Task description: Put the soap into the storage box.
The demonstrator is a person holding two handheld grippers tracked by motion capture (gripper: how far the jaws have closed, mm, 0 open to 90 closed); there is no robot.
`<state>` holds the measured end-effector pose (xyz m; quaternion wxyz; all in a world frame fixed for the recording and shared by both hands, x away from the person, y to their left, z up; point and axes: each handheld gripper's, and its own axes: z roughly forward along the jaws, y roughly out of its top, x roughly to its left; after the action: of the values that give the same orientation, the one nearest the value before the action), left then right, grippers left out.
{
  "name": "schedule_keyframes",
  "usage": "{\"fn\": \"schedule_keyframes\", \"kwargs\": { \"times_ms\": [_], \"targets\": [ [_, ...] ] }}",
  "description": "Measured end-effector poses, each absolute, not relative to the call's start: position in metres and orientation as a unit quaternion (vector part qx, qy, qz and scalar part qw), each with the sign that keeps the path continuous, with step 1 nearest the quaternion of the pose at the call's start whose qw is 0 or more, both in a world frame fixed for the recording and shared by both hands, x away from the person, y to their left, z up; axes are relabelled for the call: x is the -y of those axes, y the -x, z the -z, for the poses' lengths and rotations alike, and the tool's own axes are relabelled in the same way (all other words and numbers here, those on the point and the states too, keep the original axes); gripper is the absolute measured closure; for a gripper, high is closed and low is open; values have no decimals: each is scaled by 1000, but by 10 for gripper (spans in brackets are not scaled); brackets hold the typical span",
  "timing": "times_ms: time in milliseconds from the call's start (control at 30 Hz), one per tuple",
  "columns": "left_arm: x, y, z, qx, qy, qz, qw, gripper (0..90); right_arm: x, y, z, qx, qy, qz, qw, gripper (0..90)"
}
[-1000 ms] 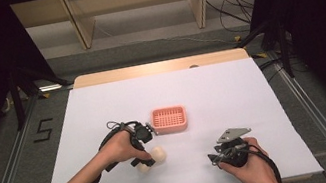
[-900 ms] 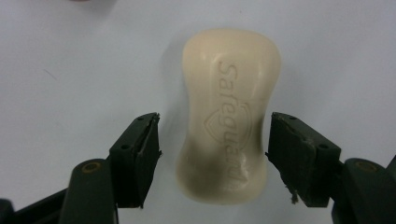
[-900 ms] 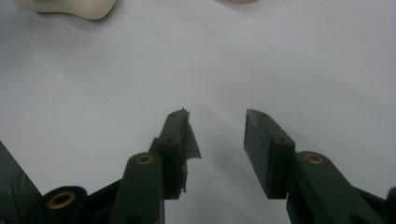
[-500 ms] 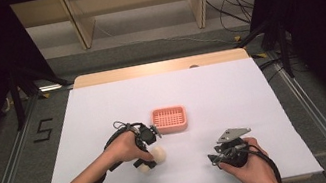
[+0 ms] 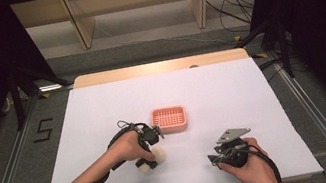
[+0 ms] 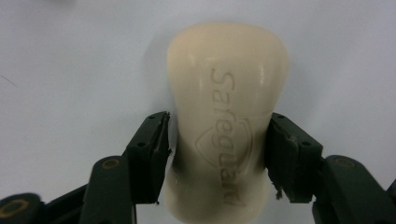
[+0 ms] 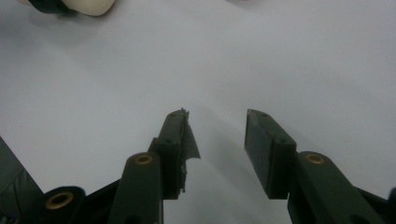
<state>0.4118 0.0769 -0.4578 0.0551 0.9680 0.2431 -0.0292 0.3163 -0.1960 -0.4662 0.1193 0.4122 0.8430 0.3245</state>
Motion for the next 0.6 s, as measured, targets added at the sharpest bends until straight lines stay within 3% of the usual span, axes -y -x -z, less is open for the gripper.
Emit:
{"fn": "schedule_keyframes", "kwargs": {
  "times_ms": [600],
  "targets": [
    [-74, -411, 458, -251, -966, 32, 47, 482, 196, -317, 467, -843, -414, -323, 116, 594]
  ]
}}
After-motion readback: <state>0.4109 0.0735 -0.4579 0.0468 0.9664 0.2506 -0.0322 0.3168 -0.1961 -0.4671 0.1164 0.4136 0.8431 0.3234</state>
